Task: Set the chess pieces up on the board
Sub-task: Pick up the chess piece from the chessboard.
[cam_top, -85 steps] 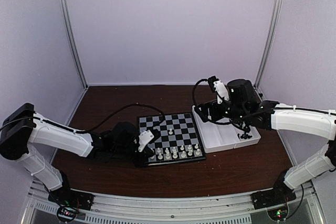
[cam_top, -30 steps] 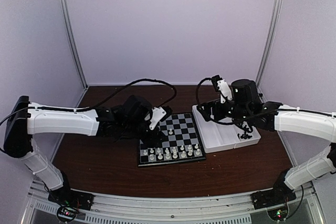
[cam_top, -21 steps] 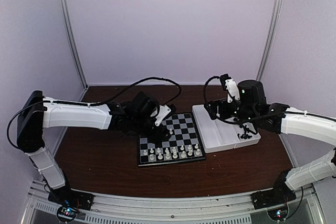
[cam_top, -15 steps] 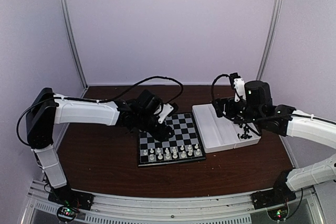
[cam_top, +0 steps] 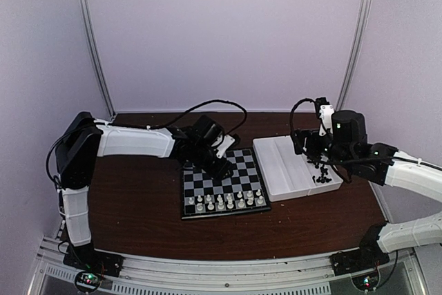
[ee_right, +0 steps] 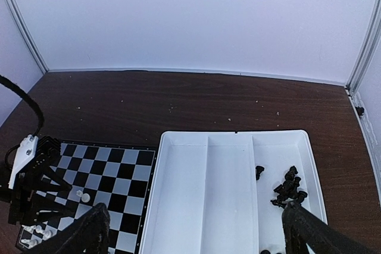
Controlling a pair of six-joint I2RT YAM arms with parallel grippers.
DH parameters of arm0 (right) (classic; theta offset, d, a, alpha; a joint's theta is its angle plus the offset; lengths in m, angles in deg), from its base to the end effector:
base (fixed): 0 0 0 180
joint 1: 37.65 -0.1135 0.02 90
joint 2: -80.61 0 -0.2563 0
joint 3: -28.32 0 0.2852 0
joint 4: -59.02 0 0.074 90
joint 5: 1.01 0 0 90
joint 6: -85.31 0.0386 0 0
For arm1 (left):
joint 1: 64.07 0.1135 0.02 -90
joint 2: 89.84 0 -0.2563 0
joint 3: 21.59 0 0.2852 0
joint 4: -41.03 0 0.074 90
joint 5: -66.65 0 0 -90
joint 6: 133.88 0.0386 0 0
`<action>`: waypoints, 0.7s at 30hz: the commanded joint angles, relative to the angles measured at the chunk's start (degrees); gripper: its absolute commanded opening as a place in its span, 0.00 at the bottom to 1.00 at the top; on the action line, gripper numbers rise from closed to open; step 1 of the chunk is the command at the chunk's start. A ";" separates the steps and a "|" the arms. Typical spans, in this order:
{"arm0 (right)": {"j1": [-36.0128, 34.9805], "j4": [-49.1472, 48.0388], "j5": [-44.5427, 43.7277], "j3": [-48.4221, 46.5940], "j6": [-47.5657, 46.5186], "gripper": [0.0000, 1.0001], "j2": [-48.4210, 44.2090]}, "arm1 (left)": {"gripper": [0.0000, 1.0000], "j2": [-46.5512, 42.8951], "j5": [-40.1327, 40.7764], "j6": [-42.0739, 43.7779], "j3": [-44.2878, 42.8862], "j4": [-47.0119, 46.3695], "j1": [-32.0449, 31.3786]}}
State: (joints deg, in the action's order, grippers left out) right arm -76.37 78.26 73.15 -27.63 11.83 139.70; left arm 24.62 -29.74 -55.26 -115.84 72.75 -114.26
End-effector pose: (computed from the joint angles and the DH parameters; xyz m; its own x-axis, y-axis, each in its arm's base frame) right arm 0.2218 0.1643 0.2755 -0.3999 0.0300 -0.9161 -0.3037 0.9387 0.1633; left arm 0.2932 -0.3585 0.1598 -0.6534 0.4777 -0.5872 0.6920 0.6914 -0.2076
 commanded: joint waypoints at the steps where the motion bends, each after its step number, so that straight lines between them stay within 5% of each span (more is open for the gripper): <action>1: 0.48 0.38 -1.74 0.64 0.36 1.00 -0.99 | 0.46 2.54 -1.23 -0.66 -4.04 2.01 0.60; 8: 0.75 0.71 -1.57 0.66 0.12 1.00 -1.20 | 0.37 5.39 -0.29 -0.75 -7.35 4.47 0.97; 21: 1.12 0.46 -1.22 0.92 -0.16 1.00 -1.17 | 0.39 4.58 -2.33 -0.49 -6.87 3.39 0.98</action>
State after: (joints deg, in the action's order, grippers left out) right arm -75.74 78.30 72.96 -27.37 11.81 139.17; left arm 29.65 -29.15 -55.70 -121.72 76.46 -113.87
